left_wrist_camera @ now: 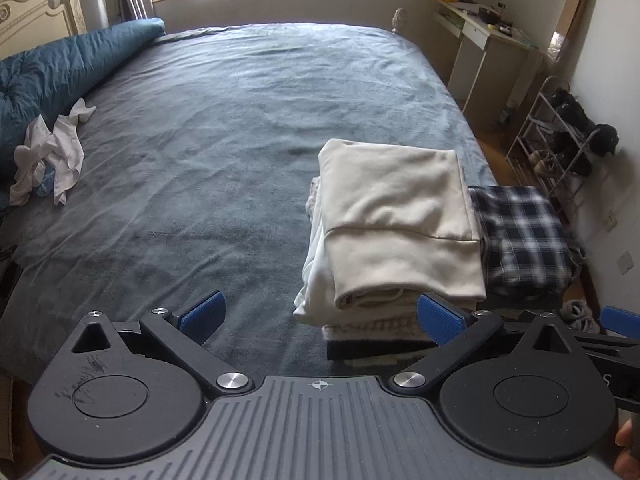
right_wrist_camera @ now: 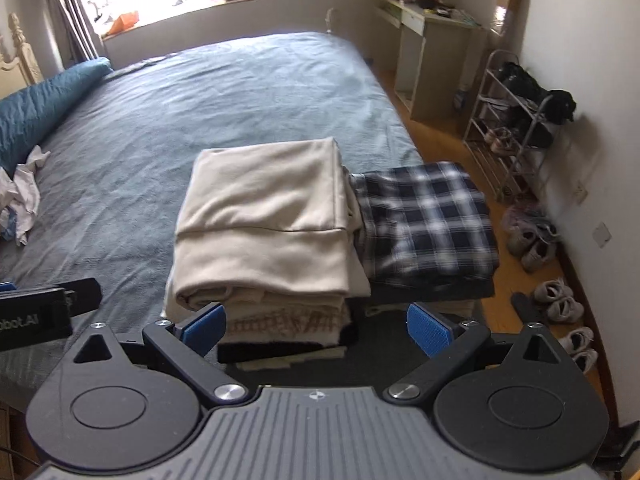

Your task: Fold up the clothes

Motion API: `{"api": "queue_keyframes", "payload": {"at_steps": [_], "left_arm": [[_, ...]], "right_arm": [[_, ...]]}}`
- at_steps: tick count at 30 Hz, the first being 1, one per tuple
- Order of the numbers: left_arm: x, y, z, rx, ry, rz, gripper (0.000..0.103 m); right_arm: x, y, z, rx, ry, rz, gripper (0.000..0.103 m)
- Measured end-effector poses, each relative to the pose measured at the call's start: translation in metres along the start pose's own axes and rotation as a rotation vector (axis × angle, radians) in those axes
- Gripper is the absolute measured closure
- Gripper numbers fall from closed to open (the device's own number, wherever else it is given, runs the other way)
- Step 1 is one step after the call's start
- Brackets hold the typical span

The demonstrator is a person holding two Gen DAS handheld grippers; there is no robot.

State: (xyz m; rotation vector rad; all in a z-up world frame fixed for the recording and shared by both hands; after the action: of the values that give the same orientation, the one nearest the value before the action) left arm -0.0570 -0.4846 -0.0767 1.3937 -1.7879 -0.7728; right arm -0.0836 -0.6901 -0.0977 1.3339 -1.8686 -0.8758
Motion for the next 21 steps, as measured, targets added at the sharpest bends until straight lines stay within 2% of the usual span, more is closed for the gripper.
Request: {"api": "queue_keyframes", "payload": {"at_steps": [12, 21], "left_arm": [[0.003, 0.002, 0.003, -0.009, -0.026, 0.006, 0.0], [0.004, 0.0, 0.005, -0.011, -0.032, 0.002, 0.0]], "right_arm": [[-0.014, 0.0, 0.005, 0.004, 0.084, 0.018, 0.003], [-0.015, -0.006, 0.004, -0.006, 0.097, 0.021, 0.003]]}}
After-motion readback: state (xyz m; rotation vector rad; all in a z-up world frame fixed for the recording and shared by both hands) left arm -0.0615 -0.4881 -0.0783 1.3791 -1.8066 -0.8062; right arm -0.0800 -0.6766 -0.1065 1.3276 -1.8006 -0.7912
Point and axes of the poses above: each gripper's, at about its wrist camera, not at the fingertips, and y roughly against the way its jaws point, x to its right, z to its underside, the point moved 9 cm from there along -y, roughly the way its jaws point, and after that the axes turned 10 degrees about z, right-handed, at the moved point
